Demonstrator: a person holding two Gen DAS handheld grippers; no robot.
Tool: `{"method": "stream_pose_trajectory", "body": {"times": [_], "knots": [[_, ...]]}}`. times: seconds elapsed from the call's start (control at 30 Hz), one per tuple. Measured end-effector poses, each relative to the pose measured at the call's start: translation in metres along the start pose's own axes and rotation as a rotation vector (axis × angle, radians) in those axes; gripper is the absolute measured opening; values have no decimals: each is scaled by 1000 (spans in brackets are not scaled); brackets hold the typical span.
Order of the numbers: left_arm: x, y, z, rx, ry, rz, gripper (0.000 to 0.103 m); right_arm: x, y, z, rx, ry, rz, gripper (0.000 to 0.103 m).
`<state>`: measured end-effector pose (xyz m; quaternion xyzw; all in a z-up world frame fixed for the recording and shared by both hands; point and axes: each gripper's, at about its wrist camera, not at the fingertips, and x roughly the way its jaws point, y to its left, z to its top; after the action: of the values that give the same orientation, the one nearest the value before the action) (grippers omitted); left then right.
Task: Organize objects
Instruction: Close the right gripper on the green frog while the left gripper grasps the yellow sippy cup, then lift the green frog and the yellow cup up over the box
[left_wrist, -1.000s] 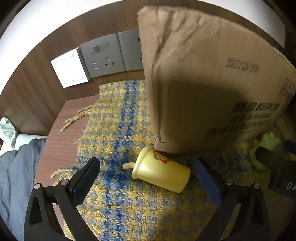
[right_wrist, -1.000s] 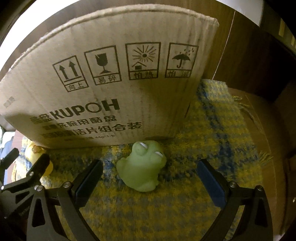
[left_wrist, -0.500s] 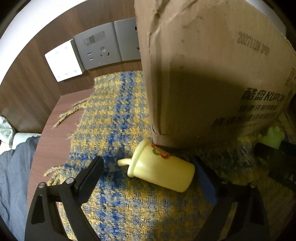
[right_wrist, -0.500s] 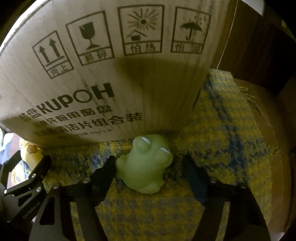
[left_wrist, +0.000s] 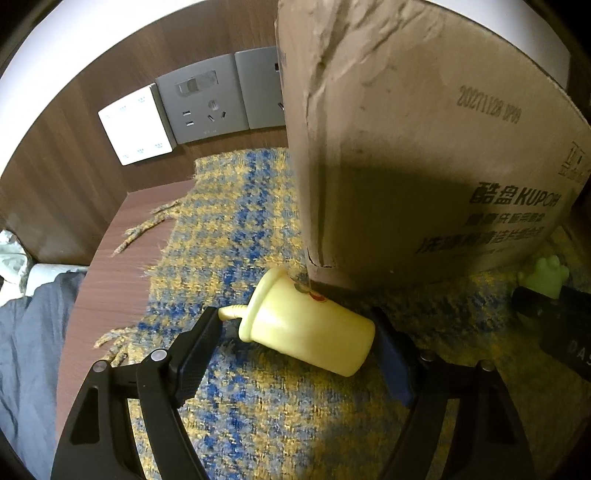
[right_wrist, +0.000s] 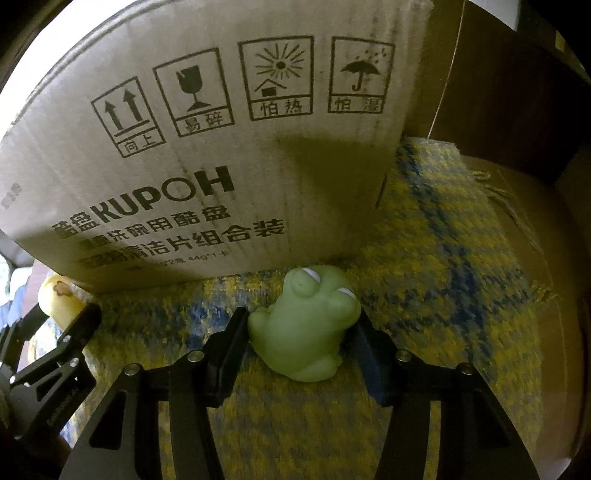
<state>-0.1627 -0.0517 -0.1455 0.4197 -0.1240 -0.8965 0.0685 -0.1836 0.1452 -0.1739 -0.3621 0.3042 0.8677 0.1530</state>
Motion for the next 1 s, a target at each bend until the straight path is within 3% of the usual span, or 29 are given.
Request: {"method": "stream_pose_trajectory", "body": {"times": [0.47, 0.7, 1.0], "knots": [[-25, -1, 3, -9, -35, -2, 79, -32, 10, -6, -1, -35, -2, 55], [-44, -1, 10, -17, -67, -5, 79, -34, -11, 8, -6, -59, -2, 55], [-70, -2, 20, -30, -95, -6, 79, -77, -1, 7, 3, -108, -16, 55]]}}
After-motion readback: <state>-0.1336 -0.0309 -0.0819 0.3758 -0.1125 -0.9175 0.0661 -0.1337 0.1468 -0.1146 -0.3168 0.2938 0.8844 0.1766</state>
